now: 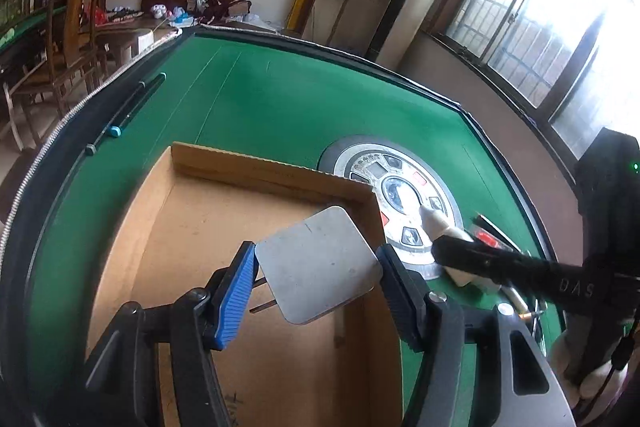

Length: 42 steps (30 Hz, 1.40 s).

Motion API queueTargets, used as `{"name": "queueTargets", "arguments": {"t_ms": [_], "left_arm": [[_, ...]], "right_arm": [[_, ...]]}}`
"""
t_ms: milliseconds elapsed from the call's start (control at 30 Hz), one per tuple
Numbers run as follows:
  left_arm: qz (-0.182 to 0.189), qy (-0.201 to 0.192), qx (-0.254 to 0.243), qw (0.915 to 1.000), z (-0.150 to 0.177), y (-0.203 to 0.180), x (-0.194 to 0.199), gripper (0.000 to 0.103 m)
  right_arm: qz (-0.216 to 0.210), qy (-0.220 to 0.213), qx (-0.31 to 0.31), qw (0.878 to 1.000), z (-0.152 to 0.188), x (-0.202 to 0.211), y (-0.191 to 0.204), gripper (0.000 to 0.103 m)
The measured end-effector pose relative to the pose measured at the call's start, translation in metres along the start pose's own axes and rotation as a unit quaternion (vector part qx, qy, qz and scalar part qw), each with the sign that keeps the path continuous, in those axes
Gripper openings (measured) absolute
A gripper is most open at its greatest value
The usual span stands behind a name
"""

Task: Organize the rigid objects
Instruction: 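Carry the charger into the cardboard tray while the right tool carries the white dropper bottle there, then open both tools to release charger and dropper bottle in the tray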

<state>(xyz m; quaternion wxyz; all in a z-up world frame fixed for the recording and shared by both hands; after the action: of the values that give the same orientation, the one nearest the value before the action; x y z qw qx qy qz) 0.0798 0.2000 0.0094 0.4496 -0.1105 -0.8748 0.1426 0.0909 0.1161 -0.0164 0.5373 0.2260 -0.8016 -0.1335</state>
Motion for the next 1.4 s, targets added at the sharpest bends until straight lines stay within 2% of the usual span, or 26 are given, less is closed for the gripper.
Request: {"name": "queueTargets", "arguments": {"t_ms": [67, 167, 267, 400, 500, 533, 567, 733, 900, 967, 1033, 1167, 1300, 1400], "left_arm": [[0.006, 0.005, 0.008, 0.9999, -0.001, 0.003, -0.015, 0.064], [0.009, 0.013, 0.024, 0.9996, -0.005, 0.011, -0.036, 0.064], [0.031, 0.016, 0.050, 0.9981, -0.010, 0.021, -0.048, 0.064], [0.036, 0.005, 0.072, 0.9968, -0.008, 0.027, -0.049, 0.064], [0.041, 0.003, 0.096, 0.9946, -0.007, 0.034, -0.043, 0.068], [0.042, -0.002, 0.104, 0.9937, -0.007, 0.037, -0.040, 0.070], [0.046, -0.007, 0.113, 0.9925, -0.005, 0.039, -0.036, 0.071], [0.043, 0.001, 0.159, 0.9864, 0.019, 0.055, -0.032, 0.072], [0.040, -0.011, 0.168, 0.9850, 0.037, 0.058, -0.014, 0.075], [0.049, -0.012, 0.173, 0.9837, 0.042, 0.059, -0.010, 0.077], [0.065, -0.014, 0.178, 0.9817, 0.042, 0.058, -0.002, 0.077], [0.087, -0.045, 0.176, 0.9796, 0.039, 0.035, 0.042, 0.080], [0.109, -0.070, 0.131, 0.9829, 0.053, -0.024, 0.090, 0.094], [0.143, -0.080, 0.115, 0.9798, 0.077, -0.064, 0.107, 0.096]], "right_arm": [[-0.014, 0.008, -0.013, 1.000, -0.006, -0.017, 0.003, 0.026], [0.010, 0.008, -0.006, 1.000, -0.010, -0.032, 0.005, 0.026], [0.020, 0.015, -0.007, 1.000, -0.010, -0.044, 0.000, 0.026], [0.031, 0.013, 0.005, 0.999, -0.015, -0.051, 0.001, 0.029], [0.037, 0.007, 0.012, 0.999, -0.016, -0.043, 0.004, 0.040], [0.045, 0.001, 0.015, 0.999, -0.017, -0.041, 0.005, 0.052], [0.050, -0.010, 0.020, 0.998, -0.016, -0.035, 0.005, 0.057], [0.053, -0.036, 0.035, 0.997, -0.010, -0.005, -0.002, 0.058], [0.083, -0.079, 0.063, 0.991, 0.011, 0.053, -0.022, 0.060], [0.100, -0.096, 0.071, 0.988, 0.023, 0.076, -0.038, 0.075], [0.128, -0.106, 0.071, 0.984, 0.034, 0.093, -0.062, 0.082], [0.166, -0.097, 0.033, 0.981, 0.047, 0.111, -0.119, 0.082], [0.162, -0.084, 0.016, 0.983, 0.048, 0.107, -0.145, 0.081], [0.142, -0.070, 0.014, 0.987, 0.045, 0.090, -0.148, 0.078]]}}
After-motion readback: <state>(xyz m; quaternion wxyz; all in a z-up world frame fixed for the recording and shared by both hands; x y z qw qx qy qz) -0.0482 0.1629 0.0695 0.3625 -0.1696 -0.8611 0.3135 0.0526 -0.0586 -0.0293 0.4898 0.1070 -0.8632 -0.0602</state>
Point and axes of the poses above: each gripper's, at about its wrist camera, not at the fingertips, and x roughly against the way its jaws point, y to its left, z to its underside, the point moved 8 cm from there along -x, roughly the way its jaws point, and after that the axes turned 5 degrees about y, right-handed, at the moved point
